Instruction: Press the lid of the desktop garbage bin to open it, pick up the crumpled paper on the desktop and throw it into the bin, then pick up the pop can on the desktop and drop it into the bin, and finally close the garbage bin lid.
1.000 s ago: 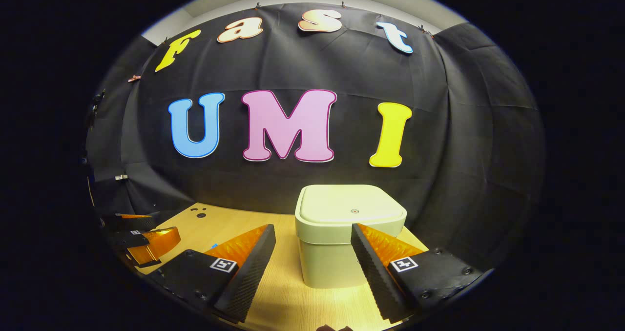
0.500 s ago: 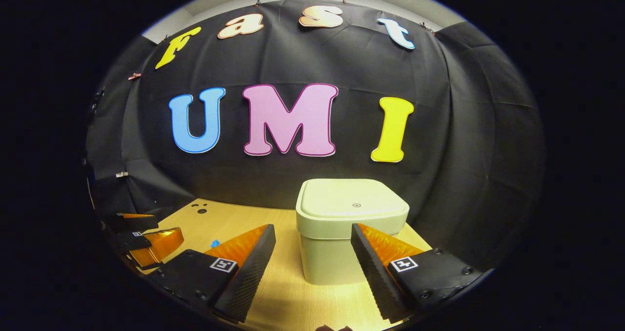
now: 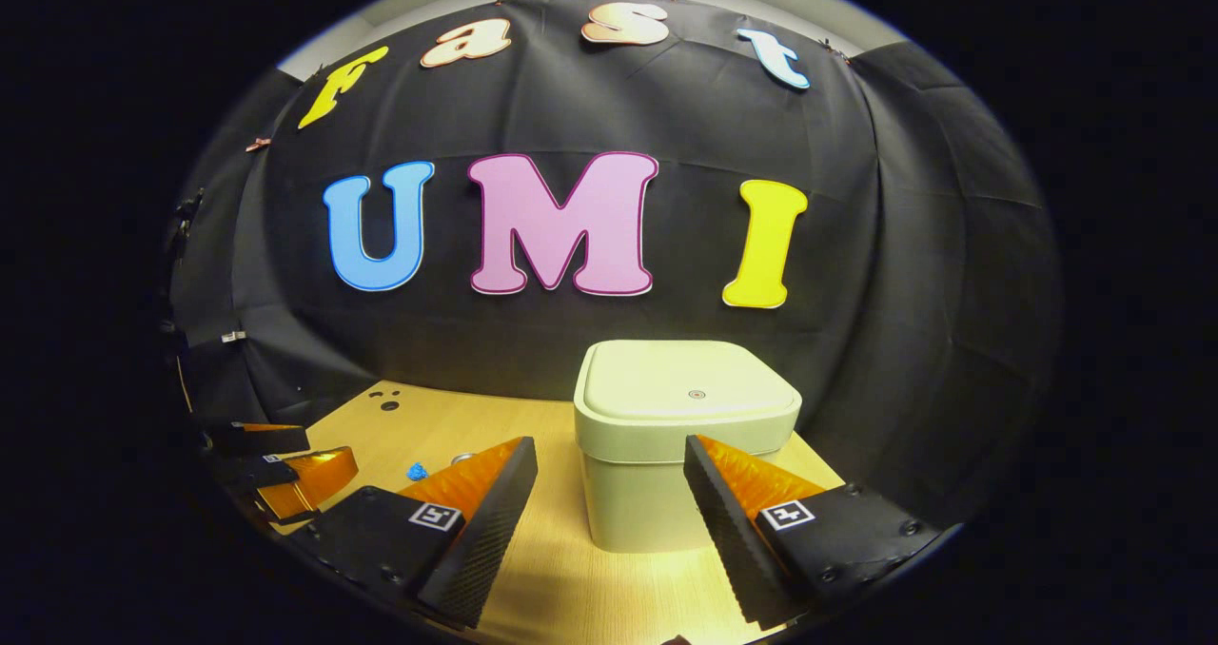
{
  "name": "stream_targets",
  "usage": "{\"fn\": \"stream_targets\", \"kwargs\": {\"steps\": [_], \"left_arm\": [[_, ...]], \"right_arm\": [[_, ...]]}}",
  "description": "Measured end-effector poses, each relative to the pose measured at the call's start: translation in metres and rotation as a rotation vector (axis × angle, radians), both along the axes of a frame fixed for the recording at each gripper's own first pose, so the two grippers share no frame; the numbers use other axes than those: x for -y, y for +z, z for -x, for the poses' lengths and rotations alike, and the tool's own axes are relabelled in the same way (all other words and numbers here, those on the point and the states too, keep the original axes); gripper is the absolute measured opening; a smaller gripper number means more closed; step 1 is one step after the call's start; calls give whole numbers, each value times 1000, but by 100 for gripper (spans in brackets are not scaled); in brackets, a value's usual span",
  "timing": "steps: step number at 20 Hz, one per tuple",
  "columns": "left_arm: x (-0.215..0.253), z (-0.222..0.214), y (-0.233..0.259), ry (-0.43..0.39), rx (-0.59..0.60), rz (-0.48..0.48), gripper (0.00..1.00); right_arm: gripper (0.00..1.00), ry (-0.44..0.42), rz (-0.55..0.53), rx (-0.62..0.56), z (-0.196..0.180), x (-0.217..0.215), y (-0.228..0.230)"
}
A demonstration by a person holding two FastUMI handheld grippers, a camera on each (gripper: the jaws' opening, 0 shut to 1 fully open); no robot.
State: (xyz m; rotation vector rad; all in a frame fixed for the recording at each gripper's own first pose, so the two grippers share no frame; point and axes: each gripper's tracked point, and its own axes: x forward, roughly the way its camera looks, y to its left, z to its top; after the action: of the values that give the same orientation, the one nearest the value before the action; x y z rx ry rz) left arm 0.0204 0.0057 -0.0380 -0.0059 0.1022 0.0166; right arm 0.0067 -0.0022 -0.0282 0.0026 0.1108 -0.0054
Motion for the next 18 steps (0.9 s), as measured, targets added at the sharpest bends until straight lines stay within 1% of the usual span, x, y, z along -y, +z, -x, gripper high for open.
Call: {"fn": "stream_targets", "kwargs": {"steps": [3,4,5,6,8,9,10,11,13,14,16,18], "left_arm": [[-3,-4,4,9,12,-10,98],[-4,-6,5,12,19,-16,98],[-6,-8,6,14,22,-19,98],[-8,-8,6,14,21,-20,98],[-10,-9,6,15,18,-18,98],[-10,-11,6,14,16,-18,98],[-11,-12,4,14,14,-17,98],[-11,-12,4,15,11,-16,98],[-13,-13,2,14,2,-7,98],[-13,-14,2,14,-1,-3,98],[-14,-15,-1,13,-7,1,98],[-14,-17,-2,9,-13,2,98]], "right_arm": [[95,4,18,12,-3,-4,3],[85,0,25,19,-4,-3,6],[80,-5,30,24,-6,-2,8],[70,-4,34,31,-6,-4,10],[57,5,45,38,-8,-7,14],[55,21,41,53,-8,-12,20],[51,30,42,61,-9,-14,24],[49,45,41,66,-9,-18,25],[50,45,49,52,-11,-18,23],[27,43,48,46,-12,-17,21],[14,37,44,39,-12,-16,21],[10,49,40,43,-12,-19,23]]}}
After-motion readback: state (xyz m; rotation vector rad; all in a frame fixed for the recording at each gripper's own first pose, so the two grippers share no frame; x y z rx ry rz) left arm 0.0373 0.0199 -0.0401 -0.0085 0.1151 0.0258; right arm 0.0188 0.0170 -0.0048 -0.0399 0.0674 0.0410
